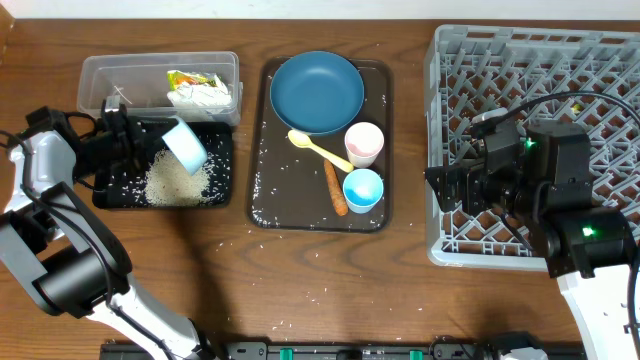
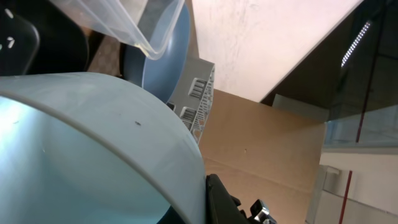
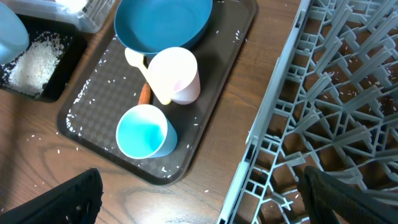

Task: Sort waste into correct bins and load items into the dishwasher rack
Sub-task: 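Return emptied bowl to the dark tray with left gripper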

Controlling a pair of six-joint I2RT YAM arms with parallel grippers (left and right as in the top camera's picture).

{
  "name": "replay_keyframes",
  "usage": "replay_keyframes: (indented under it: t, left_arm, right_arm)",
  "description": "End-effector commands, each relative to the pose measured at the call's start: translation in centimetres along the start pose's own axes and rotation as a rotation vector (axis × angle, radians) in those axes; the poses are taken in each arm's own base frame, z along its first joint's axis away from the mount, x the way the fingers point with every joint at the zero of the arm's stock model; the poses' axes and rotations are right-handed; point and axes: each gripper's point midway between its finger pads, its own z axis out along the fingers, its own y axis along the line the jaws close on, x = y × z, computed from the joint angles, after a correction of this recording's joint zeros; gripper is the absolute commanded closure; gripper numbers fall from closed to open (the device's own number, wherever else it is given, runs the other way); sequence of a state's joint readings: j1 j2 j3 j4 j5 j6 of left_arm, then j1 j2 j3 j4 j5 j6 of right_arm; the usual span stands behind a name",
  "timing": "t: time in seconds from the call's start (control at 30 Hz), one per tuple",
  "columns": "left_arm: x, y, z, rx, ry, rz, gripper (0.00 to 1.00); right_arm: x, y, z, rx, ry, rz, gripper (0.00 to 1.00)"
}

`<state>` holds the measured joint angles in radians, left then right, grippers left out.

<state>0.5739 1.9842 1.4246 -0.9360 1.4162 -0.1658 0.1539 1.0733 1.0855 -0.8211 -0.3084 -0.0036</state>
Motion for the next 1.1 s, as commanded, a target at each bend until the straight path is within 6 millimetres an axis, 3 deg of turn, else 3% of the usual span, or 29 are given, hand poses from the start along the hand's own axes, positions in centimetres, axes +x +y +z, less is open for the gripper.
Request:
replay_keyframes:
  t: [0.0, 0.1, 0.2, 0.33, 0.4, 0.53, 0.67, 0.83, 1.07]
  left_arm:
    - [-0.1, -0.7, 0.1, 0.034, 0.006, 0.017, 0.94]
    - [-0.6, -1.0, -0.1, 0.052, -0.002, 0.009, 0.94]
    - [0.3, -2.9, 0.1, 0.152, 0.041, 0.001, 0.94]
    - [-0.5, -2.4, 0.1, 0.115, 0.013, 0.125, 0.94]
    - [-0.8, -1.6, 0.1, 0.075, 0.001, 0.067, 0.94]
    - [1.1, -2.3, 1.5, 0.104, 0.068, -0.001, 0.94]
    - [3.0, -0.2, 4.2, -0.184, 0.067, 0.098, 0.94]
    - [7.0, 0.3, 8.3, -0.489, 0.107, 0.330, 0.94]
    - [13.1, 5.7, 13.6, -0.957, 0.211, 0.579, 0.94]
  right_arm:
    - [-0.6, 0.6, -0.1, -0.021, -0.010, -0.001, 0.01]
    - [-0.5, 0.6, -0.1, -0.021, -0.007, 0.000, 0.01]
    - [-0.4, 0.6, -0.1, -0.021, -0.003, 0.001, 0.01]
    - [-0.5, 0.6, -0.1, -0.021, -0.005, 0.001, 0.01]
    - [-0.4, 0.6, -0.1, -0.021, -0.002, 0.002, 0.01]
    - [-0.3, 0.6, -0.1, -0.021, 0.002, 0.003, 0.01]
    - [-0.6, 0.6, -0.1, -0.021, -0.012, -0.001, 0.01]
    - [-0.6, 0.6, -0.1, -0.022, -0.012, -0.001, 0.01]
    - [-0.2, 0.6, -0.1, -0.021, 0.004, 0.004, 0.01]
